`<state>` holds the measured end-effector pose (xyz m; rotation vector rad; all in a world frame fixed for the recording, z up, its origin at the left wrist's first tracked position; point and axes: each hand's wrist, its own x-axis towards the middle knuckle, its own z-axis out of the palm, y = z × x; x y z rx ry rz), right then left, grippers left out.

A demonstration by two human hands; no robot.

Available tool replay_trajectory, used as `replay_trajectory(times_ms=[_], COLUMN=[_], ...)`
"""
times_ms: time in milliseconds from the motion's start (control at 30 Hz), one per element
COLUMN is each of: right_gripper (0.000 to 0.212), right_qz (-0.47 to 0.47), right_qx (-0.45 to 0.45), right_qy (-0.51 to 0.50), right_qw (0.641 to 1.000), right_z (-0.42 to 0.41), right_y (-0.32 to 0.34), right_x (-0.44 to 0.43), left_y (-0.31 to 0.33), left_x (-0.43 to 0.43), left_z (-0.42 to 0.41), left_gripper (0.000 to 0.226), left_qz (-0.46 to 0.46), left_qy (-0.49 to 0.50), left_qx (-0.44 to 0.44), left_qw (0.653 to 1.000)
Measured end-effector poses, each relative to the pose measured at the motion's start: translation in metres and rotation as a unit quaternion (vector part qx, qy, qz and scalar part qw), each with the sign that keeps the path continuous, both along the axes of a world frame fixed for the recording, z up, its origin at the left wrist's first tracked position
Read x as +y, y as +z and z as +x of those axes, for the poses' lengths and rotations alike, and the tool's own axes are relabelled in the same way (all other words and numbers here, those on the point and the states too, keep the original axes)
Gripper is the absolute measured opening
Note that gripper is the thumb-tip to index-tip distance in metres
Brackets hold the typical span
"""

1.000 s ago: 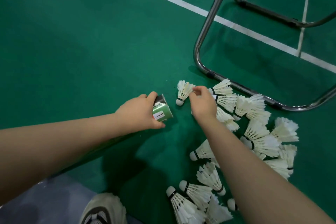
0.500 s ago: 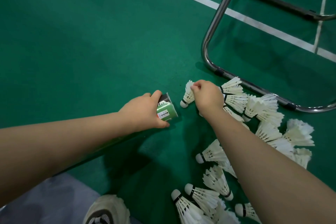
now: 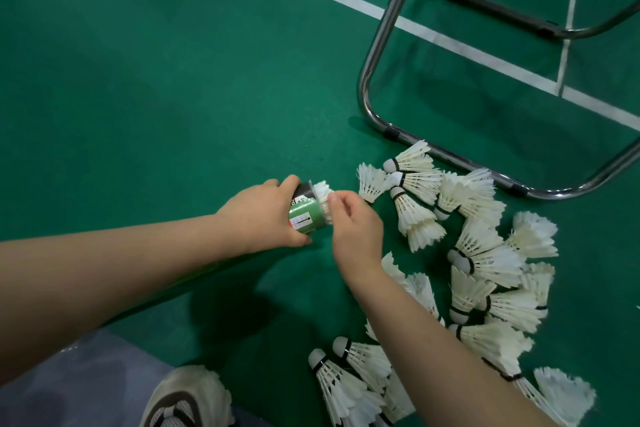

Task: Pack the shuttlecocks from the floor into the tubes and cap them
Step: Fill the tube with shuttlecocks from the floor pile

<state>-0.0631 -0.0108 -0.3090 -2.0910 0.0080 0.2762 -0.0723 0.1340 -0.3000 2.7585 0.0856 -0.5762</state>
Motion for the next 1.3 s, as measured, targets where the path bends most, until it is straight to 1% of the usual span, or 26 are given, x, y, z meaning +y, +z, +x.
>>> replay_trajectory(times_ms=[100, 167, 233, 300, 367, 400, 433, 467, 500, 533, 567, 600, 633, 700, 733, 767, 833, 867, 967, 1167, 1233, 1300], right_gripper=[0.036, 0.035, 0.031, 0.028, 0.019, 0.021, 0.031, 0.043, 0.052, 0.054, 0.05, 0.04, 0.033, 0.025, 0.022, 0.019, 0.012, 0.012, 0.019, 0.043, 0.046, 0.044], right_qz=[0.056, 0.1, 0.137, 0.142, 0.13, 0.129, 0.128, 0.128, 0.131, 0.138, 0.15, 0.17, 0.19, 0.183, 0.155, 0.116, 0.05, 0.041, 0.068, 0.084, 0.099, 0.097], right_qx=[0.048, 0.095, 0.156, 0.23, 0.306, 0.334, 0.352, 0.362, 0.357, 0.337, 0.303, 0.265, 0.228, 0.174, 0.162, 0.162, 0.187, 0.203, 0.231, 0.262, 0.251, 0.189], right_qy=[0.003, 0.017, 0.067, 0.148, 0.228, 0.259, 0.278, 0.282, 0.268, 0.234, 0.172, 0.088, -0.004, -0.164, -0.217, -0.249, -0.279, -0.288, -0.293, -0.202, -0.209, -0.243], right_qw=[0.997, 0.99, 0.976, 0.951, 0.915, 0.897, 0.884, 0.879, 0.885, 0.902, 0.925, 0.945, 0.955, 0.954, 0.95, 0.948, 0.941, 0.935, 0.925, 0.94, 0.94, 0.946], right_z=[-0.005, -0.005, -0.003, 0.004, 0.009, 0.01, 0.011, 0.01, 0.008, 0.005, 0.003, 0.002, 0.002, 0.003, 0.002, 0.001, -0.004, -0.005, -0.001, 0.02, 0.022, 0.021], right_y=[0.008, 0.014, 0.019, 0.021, 0.021, 0.02, 0.016, 0.015, 0.014, 0.016, 0.018, 0.019, 0.019, 0.014, 0.009, 0.004, -0.006, -0.01, -0.014, -0.01, -0.011, -0.01], right_x=[-0.005, -0.01, -0.017, -0.025, -0.034, -0.04, -0.044, -0.048, -0.049, -0.05, -0.051, -0.052, -0.056, -0.069, -0.078, -0.087, -0.103, -0.109, -0.117, -0.114, -0.114, -0.118], left_y=[0.003, 0.006, 0.009, 0.013, 0.018, 0.02, 0.021, 0.022, 0.022, 0.023, 0.024, 0.025, 0.025, 0.026, 0.025, 0.024, 0.021, 0.02, 0.018, 0.016, 0.015, 0.014], left_x=[-0.006, -0.011, -0.018, -0.025, -0.033, -0.038, -0.042, -0.046, -0.05, -0.052, -0.055, -0.057, -0.059, -0.062, -0.063, -0.064, -0.064, -0.064, -0.064, -0.06, -0.06, -0.059], left_z=[-0.001, -0.001, -0.002, -0.005, -0.009, -0.011, -0.013, -0.015, -0.015, -0.014, -0.011, -0.009, -0.007, -0.005, -0.005, -0.006, -0.009, -0.01, -0.009, -0.005, -0.005, -0.004], left_gripper=[0.072, 0.072, 0.072, 0.072, 0.072, 0.073, 0.073, 0.073, 0.073, 0.073, 0.074, 0.075, 0.076, 0.079, 0.08, 0.081, 0.081, 0.08, 0.08, 0.083, 0.083, 0.083], left_qz=[-0.003, -0.001, 0.0, 0.002, 0.007, 0.009, 0.009, 0.008, 0.008, 0.006, 0.002, -0.001, -0.004, -0.009, -0.01, -0.01, -0.003, 0.002, 0.005, 0.005, 0.006, 0.004], left_qy=[-0.003, -0.008, -0.017, -0.035, -0.068, -0.087, -0.102, -0.113, -0.117, -0.115, -0.108, -0.101, -0.095, -0.086, -0.085, -0.085, -0.091, -0.094, -0.092, -0.086, -0.087, -0.084], left_qx=[-0.006, -0.008, -0.008, -0.004, -0.002, -0.001, -0.001, -0.002, -0.006, -0.013, -0.02, -0.025, -0.028, -0.028, -0.024, -0.02, -0.015, -0.015, -0.017, -0.021, -0.021, -0.021], left_qw=[1.0, 1.0, 1.0, 0.999, 0.998, 0.996, 0.995, 0.994, 0.993, 0.993, 0.994, 0.995, 0.995, 0.996, 0.996, 0.996, 0.996, 0.995, 0.996, 0.996, 0.996, 0.996])
